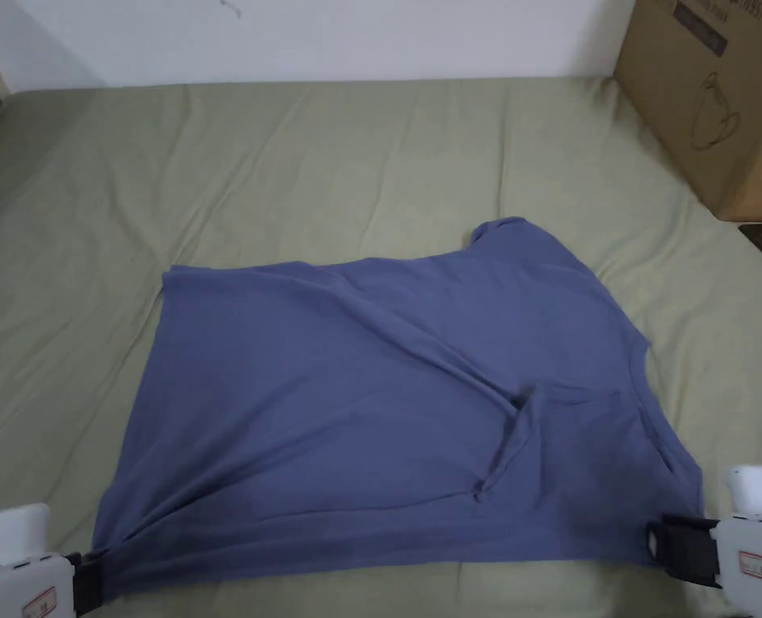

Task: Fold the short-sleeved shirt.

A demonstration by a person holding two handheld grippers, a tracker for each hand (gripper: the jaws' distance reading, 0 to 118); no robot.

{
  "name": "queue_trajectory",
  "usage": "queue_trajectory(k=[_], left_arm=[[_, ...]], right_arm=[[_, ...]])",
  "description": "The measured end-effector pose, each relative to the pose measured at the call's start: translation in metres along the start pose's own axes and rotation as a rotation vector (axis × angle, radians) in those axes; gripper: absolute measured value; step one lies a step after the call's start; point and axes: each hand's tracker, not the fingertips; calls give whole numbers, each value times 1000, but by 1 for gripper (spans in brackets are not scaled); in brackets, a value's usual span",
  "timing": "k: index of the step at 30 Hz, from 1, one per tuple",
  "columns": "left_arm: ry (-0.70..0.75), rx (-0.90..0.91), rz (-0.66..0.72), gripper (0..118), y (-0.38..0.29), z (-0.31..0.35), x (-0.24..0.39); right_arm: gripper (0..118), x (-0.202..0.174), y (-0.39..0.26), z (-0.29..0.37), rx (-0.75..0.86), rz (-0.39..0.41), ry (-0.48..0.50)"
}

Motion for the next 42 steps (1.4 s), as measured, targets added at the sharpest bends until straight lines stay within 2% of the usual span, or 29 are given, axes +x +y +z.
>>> queue_trajectory(k=[2,4,5,11,17,21,27,30,31,32,33,34,35,38,39,40,41,42], left_arm=[[0,-7,7,1,-1,-1,-2],[-1,-8,13,1,-3,1,-3],[-2,-10,17,1,-3,1,-3],[-2,-8,44,1,7,18,-2],[-9,16,30,1,63,31,0],[-20,27,28,1,115,13,6],[20,-60,-23,1,168,-68,25],[23,-94,-31,14,170,-92,34],[35,-91,-28,23,167,-93,35],[43,-92,-30,42,166,-93,35],[47,-92,-33,67,163,-89,34],[45,-85,-34,96,160,-83,32],[30,-72,-36,107,156,-75,29],[6,-29,-34,105,141,-47,22],[0,-15,-32,103,134,-38,21],[-23,-1,-37,91,125,-29,18],[-40,13,-38,69,114,-19,17],[-46,13,-34,40,109,-15,14]], right_arm=[[3,1,-7,-2,12,-10,7],[3,2,-8,2,0,-10,37],[3,1,-10,7,31,-13,15],[2,3,4,36,68,-30,39],[2,8,63,60,130,-47,97],[2,10,118,38,142,-63,90],[2,9,176,-38,-2,-110,67],[9,6,178,-64,-30,-96,53],[19,5,177,-68,-40,-98,34],[44,4,174,-67,-41,-106,9],[68,5,171,-62,-36,-119,14],[72,7,168,-54,-3,-139,54],[72,8,165,-45,31,-135,83],[70,5,149,-12,110,-92,36],[64,4,141,-3,130,-77,35],[50,3,132,6,150,-60,50],[38,2,121,13,158,-62,56],[23,0,111,16,150,-69,52]])
